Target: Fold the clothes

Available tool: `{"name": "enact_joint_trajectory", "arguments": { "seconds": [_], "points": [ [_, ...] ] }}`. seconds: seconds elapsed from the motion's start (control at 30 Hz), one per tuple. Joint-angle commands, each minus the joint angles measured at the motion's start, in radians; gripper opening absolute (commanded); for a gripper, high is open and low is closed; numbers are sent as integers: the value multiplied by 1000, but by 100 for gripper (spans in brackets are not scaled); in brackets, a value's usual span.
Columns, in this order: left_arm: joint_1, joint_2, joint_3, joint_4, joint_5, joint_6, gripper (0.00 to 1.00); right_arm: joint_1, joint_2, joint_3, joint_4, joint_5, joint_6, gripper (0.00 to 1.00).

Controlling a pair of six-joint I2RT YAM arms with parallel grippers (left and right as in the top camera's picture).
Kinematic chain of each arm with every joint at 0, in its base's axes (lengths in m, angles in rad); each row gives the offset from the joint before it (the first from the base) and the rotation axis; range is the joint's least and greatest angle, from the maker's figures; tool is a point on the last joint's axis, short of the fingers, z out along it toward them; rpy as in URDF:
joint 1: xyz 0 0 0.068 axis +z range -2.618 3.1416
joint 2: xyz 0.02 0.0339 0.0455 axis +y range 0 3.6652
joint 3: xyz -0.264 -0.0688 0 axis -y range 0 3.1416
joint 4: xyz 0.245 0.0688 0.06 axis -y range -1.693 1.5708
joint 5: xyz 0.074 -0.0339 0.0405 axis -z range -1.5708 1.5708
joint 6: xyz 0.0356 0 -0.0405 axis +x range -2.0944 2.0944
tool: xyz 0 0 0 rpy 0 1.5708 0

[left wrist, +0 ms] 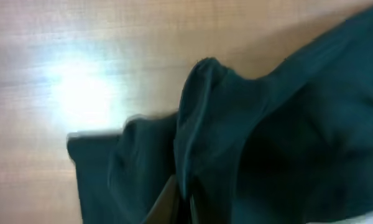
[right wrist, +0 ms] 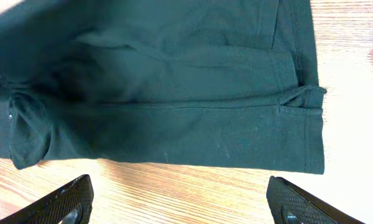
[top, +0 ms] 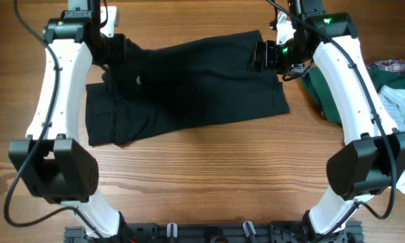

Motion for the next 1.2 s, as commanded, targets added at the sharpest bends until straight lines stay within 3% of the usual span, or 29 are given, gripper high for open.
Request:
{"name": "enact_joint_trajectory", "arguments": {
  "seconds": [0.0, 0.13, 0.2, 0.23, 0.33, 0.53, 0.6, 0.8, 0.9, 1.07, 1.17],
  "points": [
    [2, 3, 2, -111, 21, 14, 4, 5, 8, 11, 3, 10, -14, 90],
    [3, 3, 2, -206, 39, 14, 8, 5, 8, 11, 3, 10, -14, 90],
    [2, 3, 2, -233, 86, 14, 20, 5, 8, 11, 3, 10, -14, 90],
    [3, 3, 2, -240, 96, 14, 36, 5, 8, 11, 3, 10, -14, 90],
    [3, 3, 2, -248, 95, 14, 58, 5, 8, 11, 2, 10, -14, 90],
    [3, 3, 1, -220, 95, 14, 65, 5, 8, 11, 4, 10, -15, 90],
    [3, 4, -9, -186, 95, 14, 64, 5, 8, 11, 8, 10, -35, 90],
    [2, 21, -155, -56, 248, 12, 18, 5, 8, 11, 54, 6, -104, 87],
    [1, 28, -250, 11, 248, -35, 7, 5, 36, 11, 81, 6, -83, 82],
    [0, 29, -434, 137, 245, -81, 4, 5, 166, 14, 228, 6, -92, 82],
    [-2, 29, -494, 163, 245, -91, 4, 3, 237, 14, 467, 7, -87, 83]
  ]
}}
